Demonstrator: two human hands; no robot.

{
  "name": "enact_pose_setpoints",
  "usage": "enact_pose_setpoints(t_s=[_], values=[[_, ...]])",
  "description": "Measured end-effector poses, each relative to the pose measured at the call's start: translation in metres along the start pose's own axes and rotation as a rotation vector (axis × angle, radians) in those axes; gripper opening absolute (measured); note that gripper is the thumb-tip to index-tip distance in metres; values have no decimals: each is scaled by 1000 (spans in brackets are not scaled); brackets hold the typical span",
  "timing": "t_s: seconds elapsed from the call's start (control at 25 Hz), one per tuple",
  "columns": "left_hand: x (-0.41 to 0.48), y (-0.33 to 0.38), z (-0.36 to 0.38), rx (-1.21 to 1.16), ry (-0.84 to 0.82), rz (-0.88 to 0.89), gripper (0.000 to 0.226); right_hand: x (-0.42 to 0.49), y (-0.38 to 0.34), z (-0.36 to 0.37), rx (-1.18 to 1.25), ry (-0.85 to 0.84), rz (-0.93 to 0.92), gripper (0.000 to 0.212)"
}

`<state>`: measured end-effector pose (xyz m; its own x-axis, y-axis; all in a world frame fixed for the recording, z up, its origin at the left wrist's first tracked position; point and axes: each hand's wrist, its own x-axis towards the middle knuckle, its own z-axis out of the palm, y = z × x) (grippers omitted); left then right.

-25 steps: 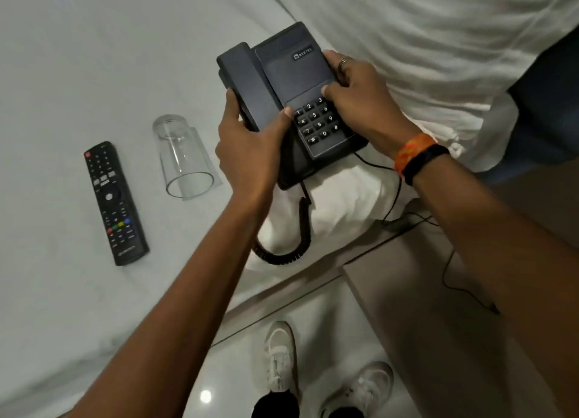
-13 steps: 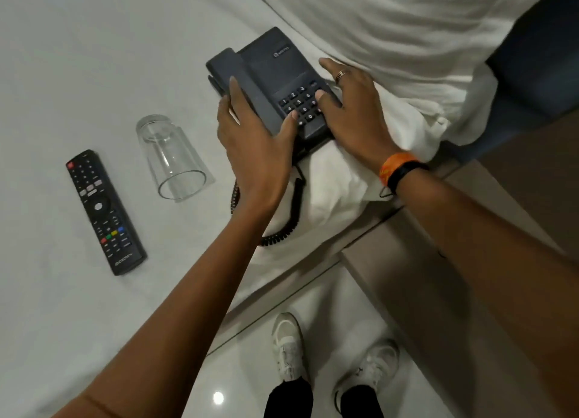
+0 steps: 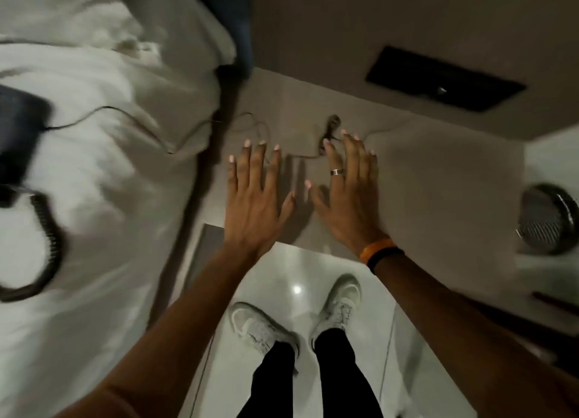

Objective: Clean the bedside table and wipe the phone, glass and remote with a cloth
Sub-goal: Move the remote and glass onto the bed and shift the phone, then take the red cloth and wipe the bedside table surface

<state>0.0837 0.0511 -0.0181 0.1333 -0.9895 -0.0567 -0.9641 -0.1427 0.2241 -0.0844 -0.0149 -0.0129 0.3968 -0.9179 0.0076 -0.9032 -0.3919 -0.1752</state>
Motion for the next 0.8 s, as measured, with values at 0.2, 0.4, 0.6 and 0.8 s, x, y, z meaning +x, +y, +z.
enact_pose_setpoints(t_s=[0.2, 0.4, 0.6, 0.8], values=[[-12, 100, 47, 19, -122, 284, 86, -103, 108, -1, -61, 4, 313, 74], [-53, 242, 53, -54, -123, 575, 87, -222, 188, -40, -71, 63, 584, 74], [-140, 358, 57, -196, -191, 961, 80, -370, 233, -84, -53, 148, 848, 66], [-207, 436, 75, -105, -291, 1318, 71, -493, 253, -97, 26, 53, 817, 58]])
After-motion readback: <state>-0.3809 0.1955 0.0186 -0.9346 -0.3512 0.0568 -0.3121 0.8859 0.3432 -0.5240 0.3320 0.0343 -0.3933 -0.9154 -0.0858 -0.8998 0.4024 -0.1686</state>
